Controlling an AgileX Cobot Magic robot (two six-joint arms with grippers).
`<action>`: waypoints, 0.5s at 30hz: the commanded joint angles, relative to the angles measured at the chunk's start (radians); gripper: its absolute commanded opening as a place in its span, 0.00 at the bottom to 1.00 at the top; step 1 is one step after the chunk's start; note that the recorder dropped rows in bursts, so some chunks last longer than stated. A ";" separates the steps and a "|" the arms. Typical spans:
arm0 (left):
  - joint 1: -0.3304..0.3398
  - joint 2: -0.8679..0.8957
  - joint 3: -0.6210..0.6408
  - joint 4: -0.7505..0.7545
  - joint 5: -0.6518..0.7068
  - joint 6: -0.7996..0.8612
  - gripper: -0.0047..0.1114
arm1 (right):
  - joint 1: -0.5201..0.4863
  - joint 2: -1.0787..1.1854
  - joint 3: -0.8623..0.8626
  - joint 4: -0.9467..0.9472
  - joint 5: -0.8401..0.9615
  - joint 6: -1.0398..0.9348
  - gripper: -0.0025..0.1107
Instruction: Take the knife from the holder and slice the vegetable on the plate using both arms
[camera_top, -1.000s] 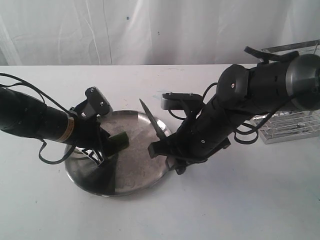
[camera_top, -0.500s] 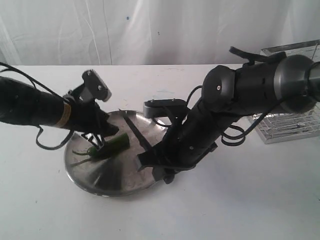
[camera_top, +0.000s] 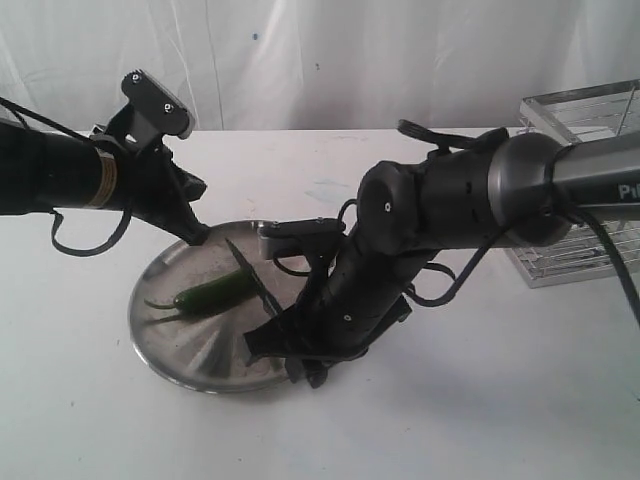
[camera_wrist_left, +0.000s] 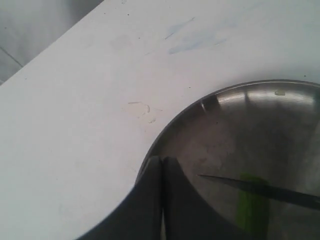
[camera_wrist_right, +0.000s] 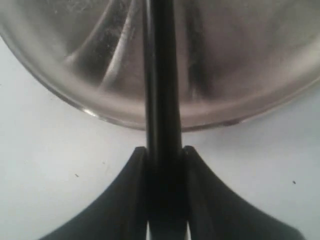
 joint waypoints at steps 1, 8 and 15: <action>0.003 0.002 -0.002 -0.024 0.013 -0.011 0.05 | 0.011 -0.003 -0.003 -0.065 -0.041 0.080 0.02; 0.003 0.002 -0.002 -0.043 -0.050 -0.001 0.05 | 0.011 0.014 -0.003 -0.078 -0.029 0.080 0.02; 0.003 0.002 -0.002 -0.128 -0.019 0.032 0.05 | 0.011 0.026 -0.003 -0.078 -0.024 0.080 0.02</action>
